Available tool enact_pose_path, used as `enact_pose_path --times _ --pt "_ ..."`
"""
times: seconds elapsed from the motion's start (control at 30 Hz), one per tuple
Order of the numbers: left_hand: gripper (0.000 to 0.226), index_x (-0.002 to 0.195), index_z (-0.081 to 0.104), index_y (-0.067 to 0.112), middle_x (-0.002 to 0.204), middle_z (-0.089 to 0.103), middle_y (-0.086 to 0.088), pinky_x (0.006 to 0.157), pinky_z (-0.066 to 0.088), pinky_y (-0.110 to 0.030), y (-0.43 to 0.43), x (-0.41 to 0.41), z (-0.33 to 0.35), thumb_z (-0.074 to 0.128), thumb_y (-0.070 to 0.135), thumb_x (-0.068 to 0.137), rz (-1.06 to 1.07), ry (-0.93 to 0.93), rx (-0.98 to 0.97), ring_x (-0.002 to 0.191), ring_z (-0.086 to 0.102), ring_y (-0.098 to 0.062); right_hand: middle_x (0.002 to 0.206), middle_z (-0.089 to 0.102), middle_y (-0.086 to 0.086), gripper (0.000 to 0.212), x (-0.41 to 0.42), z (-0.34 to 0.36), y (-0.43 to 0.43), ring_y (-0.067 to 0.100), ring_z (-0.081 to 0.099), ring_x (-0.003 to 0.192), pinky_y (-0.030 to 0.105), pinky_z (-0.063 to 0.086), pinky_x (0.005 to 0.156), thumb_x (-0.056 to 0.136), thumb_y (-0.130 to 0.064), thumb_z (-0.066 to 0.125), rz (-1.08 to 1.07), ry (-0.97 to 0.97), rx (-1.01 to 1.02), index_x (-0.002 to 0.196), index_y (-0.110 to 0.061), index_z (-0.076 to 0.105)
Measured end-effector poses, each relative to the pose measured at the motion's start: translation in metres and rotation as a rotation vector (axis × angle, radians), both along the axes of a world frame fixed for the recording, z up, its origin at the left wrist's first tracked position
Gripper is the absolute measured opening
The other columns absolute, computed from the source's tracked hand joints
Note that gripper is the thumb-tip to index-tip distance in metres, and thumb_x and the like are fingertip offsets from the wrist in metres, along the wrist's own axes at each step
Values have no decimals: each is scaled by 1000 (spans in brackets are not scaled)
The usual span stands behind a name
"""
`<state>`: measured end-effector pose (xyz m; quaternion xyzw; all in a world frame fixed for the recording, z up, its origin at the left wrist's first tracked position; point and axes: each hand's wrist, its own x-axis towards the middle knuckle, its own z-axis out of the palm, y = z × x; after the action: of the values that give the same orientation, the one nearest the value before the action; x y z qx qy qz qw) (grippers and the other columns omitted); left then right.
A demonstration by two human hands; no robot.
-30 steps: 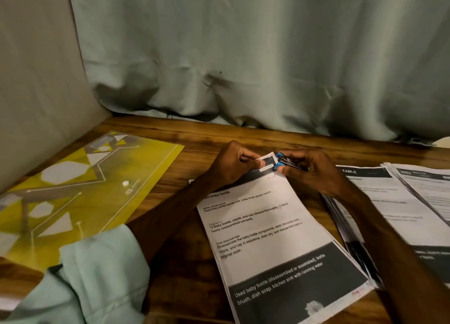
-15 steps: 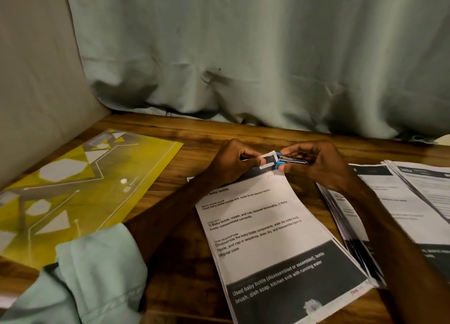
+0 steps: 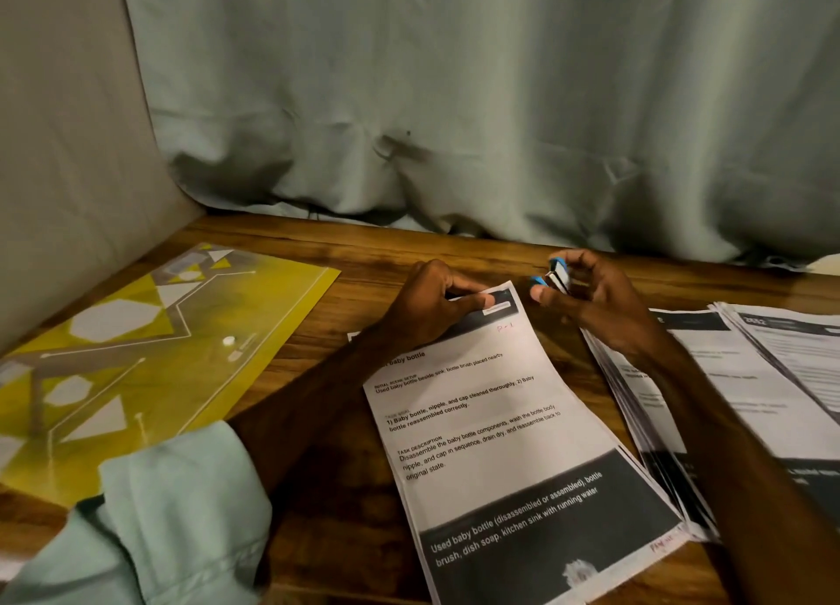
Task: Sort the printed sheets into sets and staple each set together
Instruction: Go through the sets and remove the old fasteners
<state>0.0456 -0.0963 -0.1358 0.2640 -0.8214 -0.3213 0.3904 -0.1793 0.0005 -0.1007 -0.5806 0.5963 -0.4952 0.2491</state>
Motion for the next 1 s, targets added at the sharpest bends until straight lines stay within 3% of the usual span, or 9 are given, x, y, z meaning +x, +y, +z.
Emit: enact_pose_path --times 0.07,0.13,0.23,0.3,0.4,0.57,0.8,0.9,1.0 --pt "16 104 82 11 96 80 1 75 61 -45 1 0 0 75 20 93 4 7 -7 79 77 -12 95 76 9 37 2 -4 -1 17 69 64 25 52 50 94 -25 71 -5 -108 32 124 -13 53" --pt "16 104 82 11 96 80 1 75 61 -45 1 0 0 75 20 93 5 7 -21 79 77 -12 86 77 6 32 2 -6 -2 16 60 52 25 44 44 98 -28 66 -35 -103 48 123 -11 54" --pt "17 105 82 12 97 80 1 75 61 -46 0 0 0 75 22 93 13 6 -16 80 77 -12 83 76 10 28 4 -7 -3 14 52 52 22 39 41 101 -33 62 -50 -131 131 109 -6 64" --pt "18 106 81 11 97 80 0 76 62 -46 -1 0 -1 75 22 93 9 -4 -7 81 77 -12 84 75 16 30 7 -4 -3 13 50 52 20 36 40 105 -32 55 -80 -258 225 103 -4 65" --pt "20 108 80 10 99 80 -1 76 63 -46 -1 -1 -2 75 22 93 2 -10 10 81 77 -13 84 75 18 21 8 5 -1 13 50 54 21 35 43 103 -15 47 -42 -519 299 108 -2 62" --pt "19 107 81 10 98 80 -1 76 62 -44 0 -1 0 74 21 94 5 -19 -6 79 77 -10 90 78 7 20 3 1 1 17 66 72 23 54 55 95 -4 63 2 -229 166 106 -11 77" --pt "17 105 82 13 97 80 1 77 62 -43 0 -1 0 75 21 93 13 17 6 82 77 -12 97 78 8 23 7 -7 1 23 75 84 33 63 67 93 -17 73 -15 -111 91 114 -10 74" --pt "18 106 81 11 97 80 0 78 63 -44 -1 -2 0 76 22 93 9 10 22 81 77 -13 92 78 2 23 5 -8 0 19 75 75 30 59 61 95 -31 71 -109 -189 26 110 -14 74" --pt "18 105 81 10 96 80 -1 76 63 -44 0 -2 1 75 21 93 4 4 26 79 77 -13 76 73 -3 26 3 -13 -1 11 63 55 22 49 47 96 -41 67 -139 -145 108 108 -19 72"
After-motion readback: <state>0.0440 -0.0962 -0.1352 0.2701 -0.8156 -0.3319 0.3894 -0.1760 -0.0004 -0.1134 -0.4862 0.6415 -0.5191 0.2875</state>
